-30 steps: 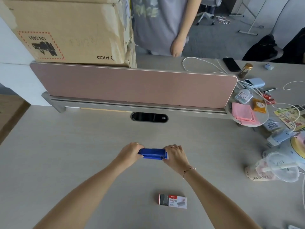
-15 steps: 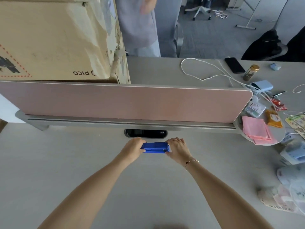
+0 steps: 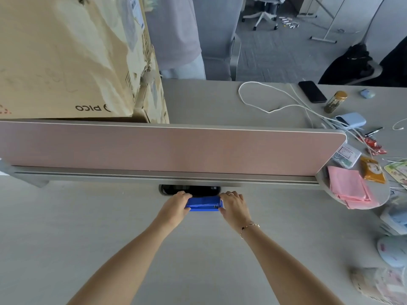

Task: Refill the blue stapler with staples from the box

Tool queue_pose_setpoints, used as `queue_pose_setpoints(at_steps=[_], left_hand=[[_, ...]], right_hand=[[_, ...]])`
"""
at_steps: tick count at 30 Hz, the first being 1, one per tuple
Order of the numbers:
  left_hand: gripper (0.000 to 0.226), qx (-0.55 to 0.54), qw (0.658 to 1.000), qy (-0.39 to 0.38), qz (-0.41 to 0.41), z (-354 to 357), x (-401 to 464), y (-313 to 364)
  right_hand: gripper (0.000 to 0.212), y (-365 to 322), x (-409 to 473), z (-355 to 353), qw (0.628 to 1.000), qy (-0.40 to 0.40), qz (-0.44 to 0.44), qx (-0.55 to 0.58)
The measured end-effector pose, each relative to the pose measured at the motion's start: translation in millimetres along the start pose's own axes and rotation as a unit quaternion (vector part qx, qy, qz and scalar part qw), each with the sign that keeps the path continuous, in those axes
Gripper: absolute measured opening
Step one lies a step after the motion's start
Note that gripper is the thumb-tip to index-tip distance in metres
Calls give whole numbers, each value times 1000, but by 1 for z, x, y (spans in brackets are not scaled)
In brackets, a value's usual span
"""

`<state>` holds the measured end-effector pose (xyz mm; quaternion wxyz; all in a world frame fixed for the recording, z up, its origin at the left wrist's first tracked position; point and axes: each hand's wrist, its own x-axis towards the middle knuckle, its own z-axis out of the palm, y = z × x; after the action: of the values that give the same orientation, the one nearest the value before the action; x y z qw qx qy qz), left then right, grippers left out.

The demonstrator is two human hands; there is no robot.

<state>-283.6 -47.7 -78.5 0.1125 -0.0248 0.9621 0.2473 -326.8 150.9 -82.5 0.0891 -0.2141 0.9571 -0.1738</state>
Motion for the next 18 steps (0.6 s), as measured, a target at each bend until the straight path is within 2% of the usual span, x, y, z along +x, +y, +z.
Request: queue_pose_setpoints(at_steps=[8, 18], left_hand=[[29, 10, 1000, 14, 4, -15, -6, 8], [27, 35, 999, 18, 11, -51, -52, 22]], right_hand=[[14, -7, -3, -18, 1000, 10, -11, 14], [32, -10, -43, -54, 1000, -12, -16, 5]])
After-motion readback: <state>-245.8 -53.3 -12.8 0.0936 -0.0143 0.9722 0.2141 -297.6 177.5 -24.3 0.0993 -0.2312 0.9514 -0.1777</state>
